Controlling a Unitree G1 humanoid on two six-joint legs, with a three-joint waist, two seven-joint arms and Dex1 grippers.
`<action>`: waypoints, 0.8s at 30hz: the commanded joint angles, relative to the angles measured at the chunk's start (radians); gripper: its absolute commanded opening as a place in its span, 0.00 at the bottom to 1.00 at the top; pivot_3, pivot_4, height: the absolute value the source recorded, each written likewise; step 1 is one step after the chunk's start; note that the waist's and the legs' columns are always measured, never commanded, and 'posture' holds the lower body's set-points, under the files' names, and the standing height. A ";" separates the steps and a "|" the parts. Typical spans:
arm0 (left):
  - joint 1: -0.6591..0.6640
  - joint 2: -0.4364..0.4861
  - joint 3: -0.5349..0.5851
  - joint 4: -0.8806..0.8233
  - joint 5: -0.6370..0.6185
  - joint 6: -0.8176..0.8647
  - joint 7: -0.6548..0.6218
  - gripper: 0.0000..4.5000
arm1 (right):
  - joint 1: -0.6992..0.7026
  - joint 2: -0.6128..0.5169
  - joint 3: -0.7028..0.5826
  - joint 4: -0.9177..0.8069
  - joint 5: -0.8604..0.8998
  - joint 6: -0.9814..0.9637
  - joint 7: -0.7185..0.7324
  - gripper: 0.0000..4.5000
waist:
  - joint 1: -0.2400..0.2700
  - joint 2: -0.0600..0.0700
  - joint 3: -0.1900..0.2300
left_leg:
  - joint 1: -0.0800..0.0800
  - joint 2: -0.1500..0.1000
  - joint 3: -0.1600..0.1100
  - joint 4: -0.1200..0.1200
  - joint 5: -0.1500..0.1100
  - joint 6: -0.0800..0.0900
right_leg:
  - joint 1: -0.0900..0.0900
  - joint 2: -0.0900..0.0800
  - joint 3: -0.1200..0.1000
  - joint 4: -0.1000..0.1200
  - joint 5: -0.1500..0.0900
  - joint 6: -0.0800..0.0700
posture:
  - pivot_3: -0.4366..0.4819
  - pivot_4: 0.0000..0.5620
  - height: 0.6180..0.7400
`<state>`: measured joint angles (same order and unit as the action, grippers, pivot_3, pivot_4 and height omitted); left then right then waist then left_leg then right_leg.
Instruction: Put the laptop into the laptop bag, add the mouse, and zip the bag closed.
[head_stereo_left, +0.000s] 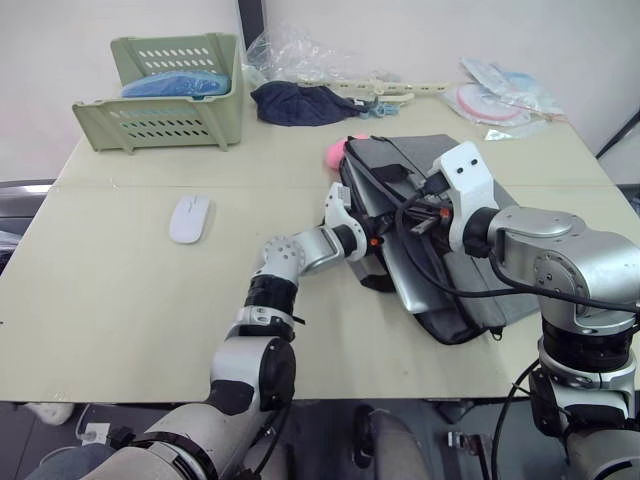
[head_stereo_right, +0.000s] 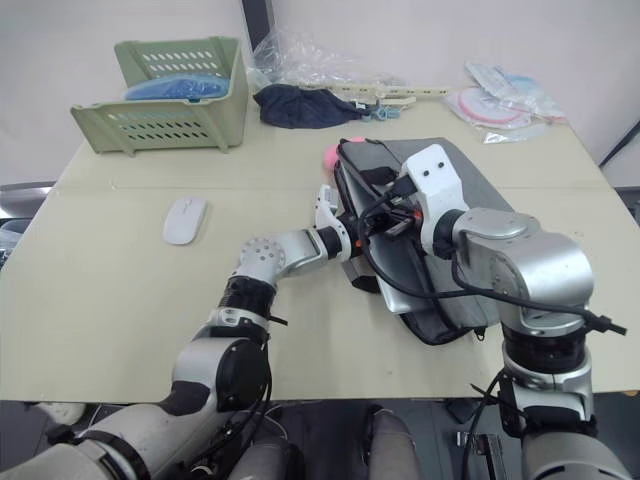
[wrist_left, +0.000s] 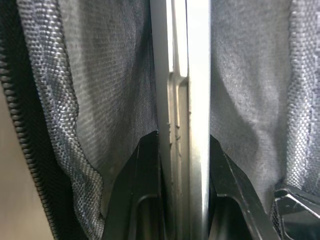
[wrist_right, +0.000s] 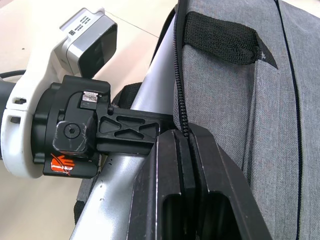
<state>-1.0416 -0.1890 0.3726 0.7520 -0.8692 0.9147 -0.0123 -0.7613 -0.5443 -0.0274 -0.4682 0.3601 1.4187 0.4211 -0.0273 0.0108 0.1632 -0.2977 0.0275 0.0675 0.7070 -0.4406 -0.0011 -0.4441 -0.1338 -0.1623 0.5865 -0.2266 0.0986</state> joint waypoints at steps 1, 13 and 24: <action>-0.044 -0.144 -0.030 -0.052 -0.021 0.003 -0.012 0.11 | -0.033 0.003 -0.006 -0.029 0.016 -0.021 -0.002 0.03 | 0.000 0.000 0.000 | 0.000 0.000 0.000 0.000 0.000 0.000 | 0.000 0.000 0.000 0.000 0.000 0.000 | 0.48 0.27 1.00; -0.049 -0.174 -0.088 0.061 0.045 -0.069 -0.081 0.11 | -0.056 0.015 0.004 -0.026 0.018 -0.014 -0.007 0.03 | 0.000 0.000 0.000 | 0.000 0.000 0.000 0.000 0.000 0.000 | 0.000 0.000 0.000 0.000 0.000 0.000 | 0.48 0.27 1.00; -0.124 -0.177 -0.076 0.271 0.112 -0.267 -0.156 0.11 | -0.077 0.024 0.011 -0.014 0.023 -0.015 -0.010 0.03 | -0.001 0.000 0.000 | 0.000 0.000 0.000 0.000 0.000 0.000 | 0.000 0.000 0.000 0.000 0.000 0.000 | 0.48 0.27 1.00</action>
<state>-1.1171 -0.2070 0.3262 1.0080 -0.8063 0.7005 -0.1648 -0.8007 -0.5348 -0.0085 -0.4404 0.3602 1.4205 0.4081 -0.0280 0.0107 0.1632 -0.2978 0.0274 0.0677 0.7070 -0.4405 -0.0011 -0.4441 -0.1337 -0.1624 0.5864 -0.2266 0.0986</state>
